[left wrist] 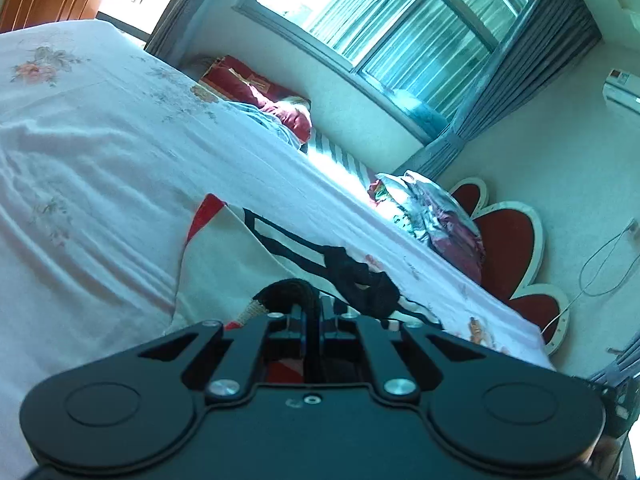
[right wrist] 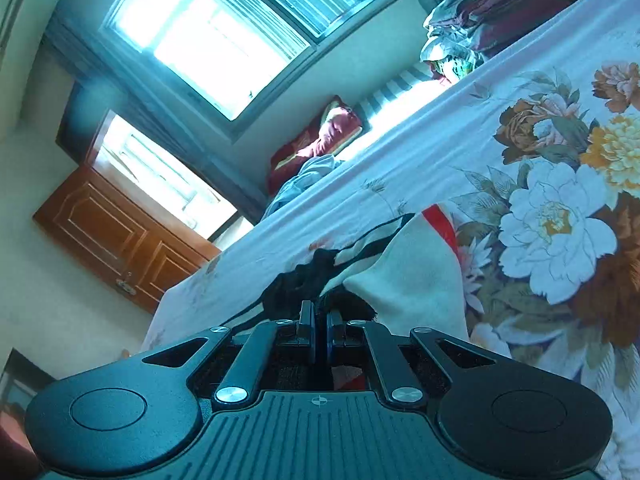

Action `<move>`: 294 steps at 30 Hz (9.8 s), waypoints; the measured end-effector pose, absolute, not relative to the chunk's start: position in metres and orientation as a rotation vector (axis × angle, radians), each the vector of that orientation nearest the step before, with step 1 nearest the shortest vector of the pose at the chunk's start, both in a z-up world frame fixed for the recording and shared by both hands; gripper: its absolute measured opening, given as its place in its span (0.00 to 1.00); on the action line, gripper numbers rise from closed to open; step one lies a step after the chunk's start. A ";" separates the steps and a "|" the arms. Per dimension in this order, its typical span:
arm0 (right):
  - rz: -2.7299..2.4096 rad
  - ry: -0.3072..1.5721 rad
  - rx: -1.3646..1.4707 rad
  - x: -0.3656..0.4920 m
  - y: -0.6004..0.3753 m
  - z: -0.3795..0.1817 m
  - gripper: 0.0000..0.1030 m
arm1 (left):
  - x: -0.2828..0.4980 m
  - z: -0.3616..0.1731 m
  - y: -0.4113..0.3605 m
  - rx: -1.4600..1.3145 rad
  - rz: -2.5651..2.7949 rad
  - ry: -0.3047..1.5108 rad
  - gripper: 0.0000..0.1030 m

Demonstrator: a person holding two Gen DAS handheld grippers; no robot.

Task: Fold small clothes

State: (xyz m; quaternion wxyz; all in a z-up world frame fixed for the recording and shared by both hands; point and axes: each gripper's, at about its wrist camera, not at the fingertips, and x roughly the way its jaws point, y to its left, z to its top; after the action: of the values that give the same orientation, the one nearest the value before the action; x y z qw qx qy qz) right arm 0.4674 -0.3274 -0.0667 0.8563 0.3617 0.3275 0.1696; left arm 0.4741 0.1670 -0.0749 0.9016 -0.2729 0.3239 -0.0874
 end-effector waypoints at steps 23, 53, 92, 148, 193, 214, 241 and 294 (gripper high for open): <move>0.318 0.727 0.607 0.589 -0.325 -0.124 0.62 | 0.594 -0.122 0.164 -0.307 -0.232 0.752 0.45; 0.322 0.662 -0.029 0.582 -0.192 -0.109 0.53 | 0.592 -0.094 0.091 0.010 -0.195 0.669 0.62; 0.241 0.786 -0.155 0.481 -0.215 -0.129 0.49 | 0.499 -0.123 0.084 0.128 -0.195 0.754 0.58; 0.175 0.871 -0.037 0.399 -0.243 -0.146 0.31 | 0.428 -0.141 0.103 0.059 -0.059 0.791 0.56; 0.318 0.771 0.115 0.441 -0.145 -0.115 0.03 | 0.436 -0.182 0.199 -0.977 0.079 0.631 0.37; 0.308 0.826 0.028 0.489 -0.103 -0.126 0.03 | 0.428 -0.191 0.203 -1.108 0.117 0.495 0.31; 0.469 0.764 0.254 0.498 -0.183 -0.124 0.02 | 0.439 -0.091 0.101 -0.737 0.125 0.461 0.19; 0.467 0.619 0.161 0.487 -0.242 -0.069 0.20 | 0.519 -0.114 0.009 -0.405 -0.264 0.722 0.34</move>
State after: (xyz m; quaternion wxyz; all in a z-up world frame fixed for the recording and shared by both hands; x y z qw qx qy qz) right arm 0.4875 -0.2417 -0.0694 0.9227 0.0785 0.3012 0.2275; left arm 0.5195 0.0095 -0.1141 0.9072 -0.1961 0.3496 -0.1280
